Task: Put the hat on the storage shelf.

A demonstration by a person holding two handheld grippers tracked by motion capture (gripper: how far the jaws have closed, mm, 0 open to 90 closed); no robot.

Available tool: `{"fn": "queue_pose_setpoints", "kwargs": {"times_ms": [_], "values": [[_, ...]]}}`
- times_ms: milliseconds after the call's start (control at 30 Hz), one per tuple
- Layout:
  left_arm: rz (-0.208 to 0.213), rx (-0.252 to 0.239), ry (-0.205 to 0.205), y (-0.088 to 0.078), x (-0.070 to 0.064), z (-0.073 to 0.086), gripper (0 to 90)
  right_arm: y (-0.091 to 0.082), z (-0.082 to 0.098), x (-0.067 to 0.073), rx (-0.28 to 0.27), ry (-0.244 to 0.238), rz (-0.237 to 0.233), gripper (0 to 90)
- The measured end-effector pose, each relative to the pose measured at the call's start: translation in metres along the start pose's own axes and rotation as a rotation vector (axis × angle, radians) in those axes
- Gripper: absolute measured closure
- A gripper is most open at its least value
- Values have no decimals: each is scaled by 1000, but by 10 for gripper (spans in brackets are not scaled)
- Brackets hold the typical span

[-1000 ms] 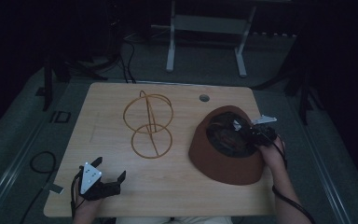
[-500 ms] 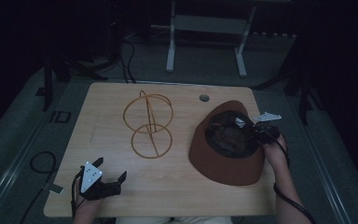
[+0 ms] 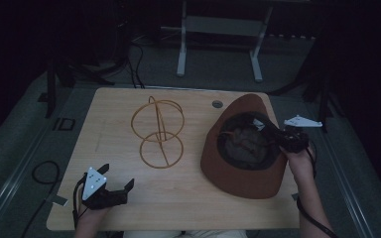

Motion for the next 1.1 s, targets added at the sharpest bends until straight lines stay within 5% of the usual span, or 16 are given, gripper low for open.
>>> {"fn": "queue_pose_setpoints", "kwargs": {"times_ms": [300, 567, 1100], "values": [[37, -47, 39, -9, -13, -47, 14, -42, -33, 15, -102, -22, -12, 851], [91, -51, 91, -1, -34, -84, 42, -57, -32, 28, -114, -44, -27, 851], [253, -5, 200, 55, -106, -145, 48, -69, -11, 52, -103, -62, -43, 850]]}}
Point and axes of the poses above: each handheld gripper's, and its own axes: y roughly forward along the jaws, z roughly out of its underside, x roughly to its left, the point moved 8 cm from there along y, roughly forward along the jaws, and after that the axes turned 1 degree about y, right-handed, at the moved point
